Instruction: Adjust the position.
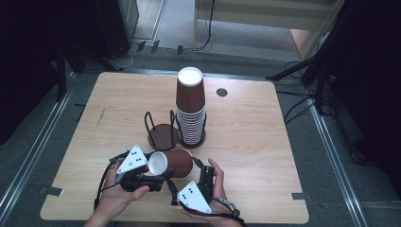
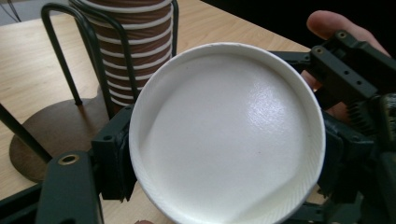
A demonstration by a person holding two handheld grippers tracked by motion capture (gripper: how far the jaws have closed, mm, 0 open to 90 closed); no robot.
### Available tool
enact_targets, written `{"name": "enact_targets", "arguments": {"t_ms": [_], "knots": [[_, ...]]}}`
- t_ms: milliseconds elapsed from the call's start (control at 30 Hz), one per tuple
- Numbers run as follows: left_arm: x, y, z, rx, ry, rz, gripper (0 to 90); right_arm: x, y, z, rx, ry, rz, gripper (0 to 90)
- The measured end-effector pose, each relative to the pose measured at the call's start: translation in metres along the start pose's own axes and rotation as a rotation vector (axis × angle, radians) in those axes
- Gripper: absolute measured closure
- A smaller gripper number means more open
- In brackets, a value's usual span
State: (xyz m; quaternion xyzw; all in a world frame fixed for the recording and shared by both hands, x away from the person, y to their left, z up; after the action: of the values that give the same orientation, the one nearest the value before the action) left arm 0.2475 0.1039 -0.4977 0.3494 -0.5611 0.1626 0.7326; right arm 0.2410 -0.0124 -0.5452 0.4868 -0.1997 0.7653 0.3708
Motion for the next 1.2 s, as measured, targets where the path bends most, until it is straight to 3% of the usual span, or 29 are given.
{"name": "enact_targets", "arguments": {"t_ms": [167, 467, 700, 867, 1200], "knots": [[0.002, 0.003, -0.005, 0.031, 0.024, 0.026, 22.7, 0.006, 0.002, 0.005, -0.017, -0.011, 0.022, 0.0], [0.014, 0.014, -0.015, 0.101, 0.036, 0.151, 22.8, 0.009, 0.004, 0.011, -0.031, -0.029, 0.035, 0.0], [0.018, 0.014, -0.014, 0.128, -0.016, 0.251, 22.9, 0.01, 0.005, 0.018, -0.061, -0.049, 0.036, 0.0], [0.019, 0.014, -0.014, 0.122, -0.008, 0.278, 22.9, 0.009, 0.006, 0.022, -0.072, -0.067, 0.034, 0.0], [0.021, 0.014, -0.015, 0.154, -0.025, 0.343, 22.9, 0.006, 0.006, 0.021, -0.078, -0.104, 0.024, 0.0]]}}
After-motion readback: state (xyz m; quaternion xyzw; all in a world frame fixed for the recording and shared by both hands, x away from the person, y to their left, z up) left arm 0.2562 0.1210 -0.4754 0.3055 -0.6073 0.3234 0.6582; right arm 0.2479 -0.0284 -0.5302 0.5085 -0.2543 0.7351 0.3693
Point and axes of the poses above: each handheld gripper's, and its own axes: y roughly backward along the jaws, x roughly out of its top, z roughly to its right, the point moved 7 cm from there along -y, roughly forward along the jaws, and after that the axes turned 7 degrees about z, right-handed, at the moved point
